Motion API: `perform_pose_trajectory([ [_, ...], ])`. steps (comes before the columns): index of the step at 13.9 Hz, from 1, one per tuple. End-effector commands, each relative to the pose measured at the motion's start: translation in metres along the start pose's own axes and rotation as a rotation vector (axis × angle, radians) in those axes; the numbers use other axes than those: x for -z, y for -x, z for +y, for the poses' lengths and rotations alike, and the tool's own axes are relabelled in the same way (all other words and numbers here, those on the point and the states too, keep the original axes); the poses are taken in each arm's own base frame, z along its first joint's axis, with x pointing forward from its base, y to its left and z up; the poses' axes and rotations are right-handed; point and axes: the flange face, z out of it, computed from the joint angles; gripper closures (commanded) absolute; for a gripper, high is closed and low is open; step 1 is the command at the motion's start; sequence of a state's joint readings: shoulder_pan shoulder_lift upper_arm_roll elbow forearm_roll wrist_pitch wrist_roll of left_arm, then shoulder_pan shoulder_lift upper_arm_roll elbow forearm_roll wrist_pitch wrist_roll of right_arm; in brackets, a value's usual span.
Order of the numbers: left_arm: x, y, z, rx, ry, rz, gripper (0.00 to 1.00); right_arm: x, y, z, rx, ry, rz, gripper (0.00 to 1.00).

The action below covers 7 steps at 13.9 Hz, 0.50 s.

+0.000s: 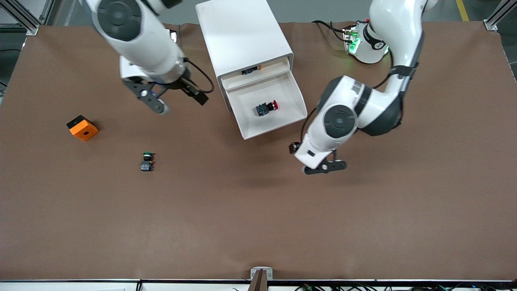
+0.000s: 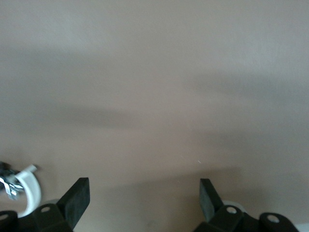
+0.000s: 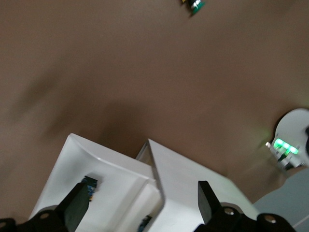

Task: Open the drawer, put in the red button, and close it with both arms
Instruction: 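Open the right gripper and raise it while the left gripper approaches the drawer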

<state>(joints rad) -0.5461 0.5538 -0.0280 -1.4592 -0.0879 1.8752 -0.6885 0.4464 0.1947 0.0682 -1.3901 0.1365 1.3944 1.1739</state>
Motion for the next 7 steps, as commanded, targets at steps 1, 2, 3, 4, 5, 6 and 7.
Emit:
perform_pose_trajectory([
  [1, -0.021, 0.017, 0.023, 0.027, -0.024, -0.003, 0.00, 0.007, -0.030, 0.061, 0.150, -0.013, -0.001, 0.00],
  [2, -0.023, 0.019, 0.027, 0.026, -0.015, 0.007, 0.00, 0.009, -0.046, 0.079, 0.195, -0.021, -0.003, 0.00],
  [3, -0.032, 0.018, 0.030, 0.027, -0.018, -0.001, 0.00, 0.010, -0.063, 0.099, 0.242, -0.033, 0.000, 0.00],
  [4, -0.048, 0.023, 0.037, 0.015, -0.034, -0.017, 0.00, 0.009, -0.077, 0.115, 0.283, -0.043, 0.010, 0.00],
  [5, -0.057, 0.029, 0.043, 0.002, -0.044, -0.024, 0.00, 0.005, -0.090, 0.128, 0.313, -0.051, 0.017, 0.00],
  [6, -0.058, 0.029, 0.044, 0.001, -0.044, -0.027, 0.00, 0.002, -0.106, 0.145, 0.353, -0.064, 0.023, 0.00],
  [7, -0.061, 0.033, 0.046, 0.002, -0.051, -0.034, 0.00, -0.001, -0.118, 0.157, 0.389, -0.067, 0.021, 0.00],
])
